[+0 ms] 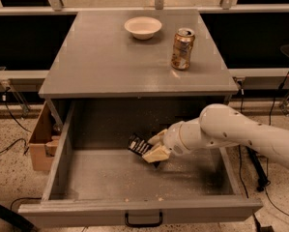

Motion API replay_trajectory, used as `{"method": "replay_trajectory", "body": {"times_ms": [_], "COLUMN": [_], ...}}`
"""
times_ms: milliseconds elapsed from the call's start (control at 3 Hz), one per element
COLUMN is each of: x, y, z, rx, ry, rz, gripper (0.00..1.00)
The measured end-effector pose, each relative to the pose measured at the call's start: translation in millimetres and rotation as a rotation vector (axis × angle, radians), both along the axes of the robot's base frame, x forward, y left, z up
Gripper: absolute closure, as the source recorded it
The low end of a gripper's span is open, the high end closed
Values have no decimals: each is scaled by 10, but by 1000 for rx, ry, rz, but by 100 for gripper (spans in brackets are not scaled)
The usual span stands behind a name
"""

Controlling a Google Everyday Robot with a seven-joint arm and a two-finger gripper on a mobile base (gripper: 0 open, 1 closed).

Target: Place rxbar chocolate into top drawer

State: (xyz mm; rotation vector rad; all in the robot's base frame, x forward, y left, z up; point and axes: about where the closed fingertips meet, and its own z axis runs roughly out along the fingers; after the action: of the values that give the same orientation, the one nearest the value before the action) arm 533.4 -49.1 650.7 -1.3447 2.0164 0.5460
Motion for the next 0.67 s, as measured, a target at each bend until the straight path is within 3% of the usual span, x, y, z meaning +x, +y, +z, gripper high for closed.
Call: {"method": "replay_trajectory", "body": {"times_ms": [333, 667], "x": [22, 17], "y": [33, 48], "z": [-44, -49], "rx": [4, 4], "ry": [2, 4], "rz": [-7, -4], "gripper": [86, 62]}}
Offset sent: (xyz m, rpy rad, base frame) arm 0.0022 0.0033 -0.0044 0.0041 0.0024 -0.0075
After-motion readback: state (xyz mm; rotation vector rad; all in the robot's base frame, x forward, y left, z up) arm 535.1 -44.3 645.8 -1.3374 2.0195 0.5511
